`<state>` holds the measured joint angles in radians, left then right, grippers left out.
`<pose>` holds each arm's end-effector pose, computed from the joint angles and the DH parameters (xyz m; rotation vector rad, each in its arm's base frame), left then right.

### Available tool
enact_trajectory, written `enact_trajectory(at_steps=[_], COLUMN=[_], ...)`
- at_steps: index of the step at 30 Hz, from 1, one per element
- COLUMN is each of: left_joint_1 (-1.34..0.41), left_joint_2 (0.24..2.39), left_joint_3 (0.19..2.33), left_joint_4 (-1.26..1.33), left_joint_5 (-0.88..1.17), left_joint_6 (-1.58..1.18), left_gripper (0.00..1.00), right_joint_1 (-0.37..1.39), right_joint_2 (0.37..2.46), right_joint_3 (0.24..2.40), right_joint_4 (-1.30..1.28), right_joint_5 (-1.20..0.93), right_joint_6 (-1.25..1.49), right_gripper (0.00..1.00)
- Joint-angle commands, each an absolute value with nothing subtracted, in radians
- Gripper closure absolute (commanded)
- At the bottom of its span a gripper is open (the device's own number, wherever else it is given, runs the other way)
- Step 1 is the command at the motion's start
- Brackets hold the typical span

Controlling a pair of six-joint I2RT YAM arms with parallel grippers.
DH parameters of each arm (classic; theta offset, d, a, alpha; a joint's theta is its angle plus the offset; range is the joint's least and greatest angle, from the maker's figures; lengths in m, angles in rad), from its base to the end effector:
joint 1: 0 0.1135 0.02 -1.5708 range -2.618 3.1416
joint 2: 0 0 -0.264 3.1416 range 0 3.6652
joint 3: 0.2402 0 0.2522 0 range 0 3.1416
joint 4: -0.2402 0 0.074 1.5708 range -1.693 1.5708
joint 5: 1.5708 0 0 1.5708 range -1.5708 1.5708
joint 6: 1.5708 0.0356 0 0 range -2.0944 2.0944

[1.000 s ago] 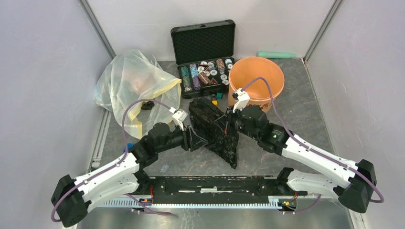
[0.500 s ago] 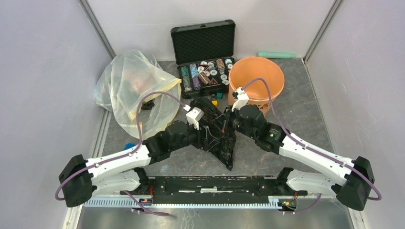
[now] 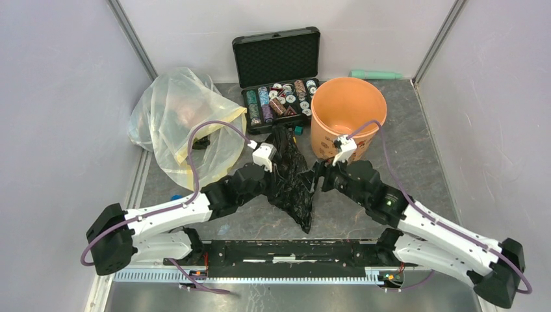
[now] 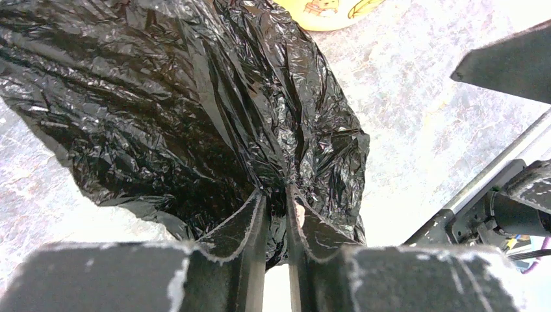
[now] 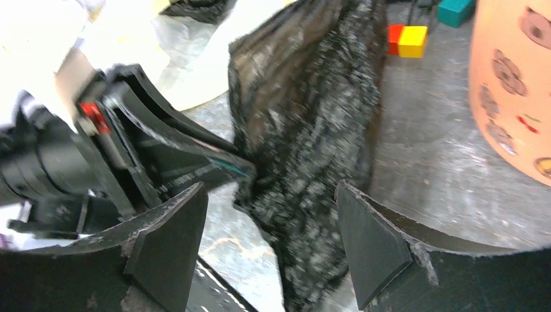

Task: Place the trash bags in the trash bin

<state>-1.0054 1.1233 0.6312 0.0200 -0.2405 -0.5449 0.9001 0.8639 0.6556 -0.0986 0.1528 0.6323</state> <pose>0.1393 -0.2038 0.2393 0.3282 2.0812 -0.7189 0.1315 0.1570 0.2893 -0.1539 1.9712 0.8932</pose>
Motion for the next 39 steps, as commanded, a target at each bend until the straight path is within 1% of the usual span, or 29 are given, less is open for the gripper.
enact_trajectory(at_steps=[1,3,7,13,17,25,35,39], left_joint_1=[-1.004,-1.004,-1.005,-1.004,-1.004,-1.004,-1.002,-1.003], left_joint_2=[1.068,1.045,0.997,0.976,0.979,0.967,0.924,0.912], left_joint_3=[0.632,0.619,0.593,0.573,0.558,0.513,0.478,0.451], left_joint_4=[0.006,0.006,-0.021,-0.025,-0.025,-0.006,-0.015,-0.004], left_joint_5=[-0.291,-0.283,-0.280,-0.274,-0.273,-0.278,-0.283,-0.274], left_joint_6=[-0.589,-0.599,-0.616,-0.624,-0.639,-0.673,-0.698,-0.722], left_gripper=[0.77,0.77,0.77,0.77,0.77,0.78,0.78,0.79], right_joint_1=[0.895,0.896,0.896,0.897,0.900,0.916,0.932,0.942], right_joint_2=[0.758,0.740,0.747,0.756,0.796,0.852,0.971,1.038], right_joint_3=[0.548,0.505,0.405,0.248,0.189,0.118,0.110,0.126], right_joint_4=[-0.102,-0.133,-0.128,0.059,0.179,0.349,0.505,0.527], right_joint_5=[0.185,0.170,0.072,-0.087,-0.182,-0.211,-0.238,-0.219], right_joint_6=[0.467,0.442,0.415,0.470,0.509,0.608,0.674,0.689], right_gripper=[0.21,0.23,0.25,0.27,0.34,0.42,0.43,0.52])
